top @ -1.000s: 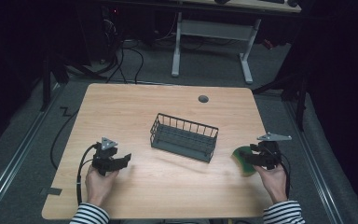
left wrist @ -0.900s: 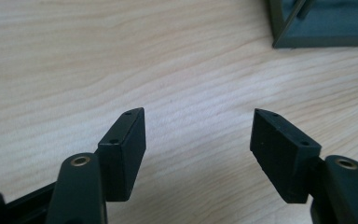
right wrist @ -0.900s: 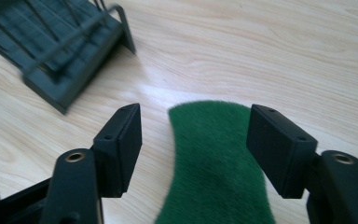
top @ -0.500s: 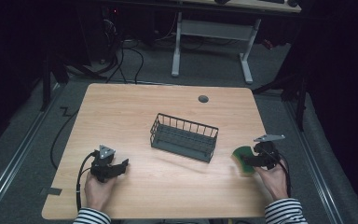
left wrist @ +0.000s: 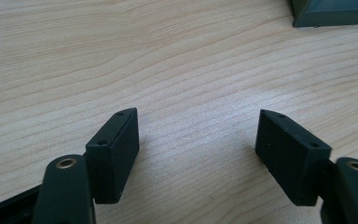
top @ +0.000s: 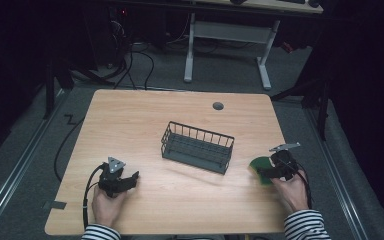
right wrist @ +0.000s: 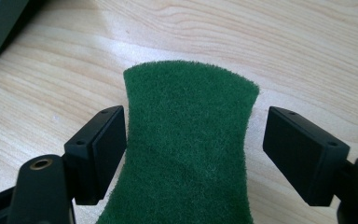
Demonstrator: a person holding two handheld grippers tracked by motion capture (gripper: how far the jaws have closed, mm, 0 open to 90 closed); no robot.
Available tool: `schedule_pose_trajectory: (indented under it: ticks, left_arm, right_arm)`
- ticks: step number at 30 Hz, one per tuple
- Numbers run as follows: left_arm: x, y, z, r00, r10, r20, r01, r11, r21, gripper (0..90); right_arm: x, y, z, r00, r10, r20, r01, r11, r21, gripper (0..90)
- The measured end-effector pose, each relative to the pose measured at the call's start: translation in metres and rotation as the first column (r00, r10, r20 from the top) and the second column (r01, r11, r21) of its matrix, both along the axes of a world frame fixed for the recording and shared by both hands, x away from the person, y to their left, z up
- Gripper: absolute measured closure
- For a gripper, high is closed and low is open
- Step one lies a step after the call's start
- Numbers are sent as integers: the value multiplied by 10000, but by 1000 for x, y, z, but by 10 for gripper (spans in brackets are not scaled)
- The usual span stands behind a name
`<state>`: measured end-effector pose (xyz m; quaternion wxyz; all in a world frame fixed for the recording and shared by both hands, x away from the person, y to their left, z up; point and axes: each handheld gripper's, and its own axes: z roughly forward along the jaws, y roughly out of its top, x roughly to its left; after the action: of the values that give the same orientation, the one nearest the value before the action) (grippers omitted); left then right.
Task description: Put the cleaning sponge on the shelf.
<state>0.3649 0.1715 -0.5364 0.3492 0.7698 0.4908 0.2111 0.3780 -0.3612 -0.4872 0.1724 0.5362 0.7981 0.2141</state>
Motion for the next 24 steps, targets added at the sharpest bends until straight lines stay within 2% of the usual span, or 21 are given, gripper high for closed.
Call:
schedule_pose_trajectory:
  ticks: [11, 24]
  left_arm:
    - [-1, 0, 0, 10000, -7, 0, 7, 10000, 1, 305]
    - [-1, 0, 0, 10000, -13, -3, 13, 10000, -1, 304]
  right_arm:
    - [4, 2, -7, 9976, 85, -681, -88, 10000, -39, 260]
    - [1, -4, -2, 9989, -118, -456, 141, 9987, 498, 307]
